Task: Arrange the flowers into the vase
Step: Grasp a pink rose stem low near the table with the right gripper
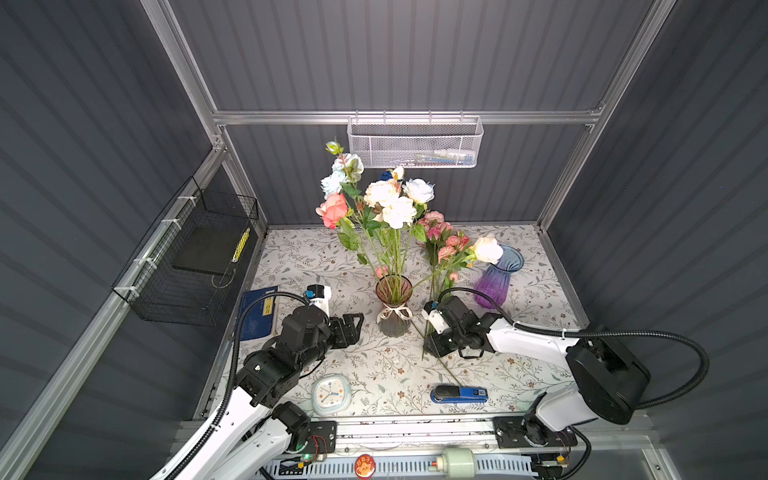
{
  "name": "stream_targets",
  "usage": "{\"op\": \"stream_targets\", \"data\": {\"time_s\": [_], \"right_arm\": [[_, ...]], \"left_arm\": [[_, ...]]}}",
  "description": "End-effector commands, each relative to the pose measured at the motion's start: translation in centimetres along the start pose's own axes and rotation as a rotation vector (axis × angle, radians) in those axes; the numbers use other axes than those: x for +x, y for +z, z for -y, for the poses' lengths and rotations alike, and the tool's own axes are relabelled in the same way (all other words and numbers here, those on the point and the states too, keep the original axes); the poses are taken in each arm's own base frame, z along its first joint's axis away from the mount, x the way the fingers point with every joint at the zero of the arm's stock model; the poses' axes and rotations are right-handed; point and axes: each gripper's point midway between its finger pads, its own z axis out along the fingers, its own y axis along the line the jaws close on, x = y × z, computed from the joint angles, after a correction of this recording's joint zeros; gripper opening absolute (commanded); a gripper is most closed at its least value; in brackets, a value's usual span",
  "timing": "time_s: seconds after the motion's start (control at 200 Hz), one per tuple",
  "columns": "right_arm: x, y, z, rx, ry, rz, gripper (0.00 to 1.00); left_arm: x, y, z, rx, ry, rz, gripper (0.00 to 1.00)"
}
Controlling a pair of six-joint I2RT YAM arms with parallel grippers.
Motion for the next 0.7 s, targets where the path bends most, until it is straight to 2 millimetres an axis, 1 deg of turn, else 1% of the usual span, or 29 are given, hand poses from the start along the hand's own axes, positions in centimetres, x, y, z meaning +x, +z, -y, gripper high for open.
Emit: {"op": "stream_targets", "data": {"time_s": [0.0,0.11,0.265,0.44,0.51,0.615,0.695], "right_arm": [[-0.3,0.0,0.3,0.032,-0.011,-0.01,0.35],[-0.1,0.2,0.6,0.046,-0.017,-0.023,0.33],[0.1,1.0,0.5,0.029,-0.019,-0.046,0.22],[0.2,1.1,0.1,0.006,-0.021,-0.052,0.1],[-0.1,0.9,0.2,0.011,-0.015,-0.027,0.06],[-0.8,-0.1,0.3,0.012,0.001,0.03,0.04],[-1.3,-1.1,0.9,0.035,0.029,0.077,0.02]], "left_arm": [[0.6,0.0,-0.6,-0.024,-0.004,-0.015,0.8],[0.6,-0.1,-0.7,-0.026,-0.003,-0.015,0.8],[0.6,0.1,-0.7,-0.029,-0.003,-0.019,0.8],[0.5,0.1,-0.5,-0.029,0.0,-0.02,0.8],[0.5,0.2,-0.5,-0.03,0.0,-0.024,0.8],[0.5,0.2,-0.5,-0.028,0.001,-0.024,0.8],[0.4,0.1,-0.4,-0.028,0.002,-0.024,0.8]]}}
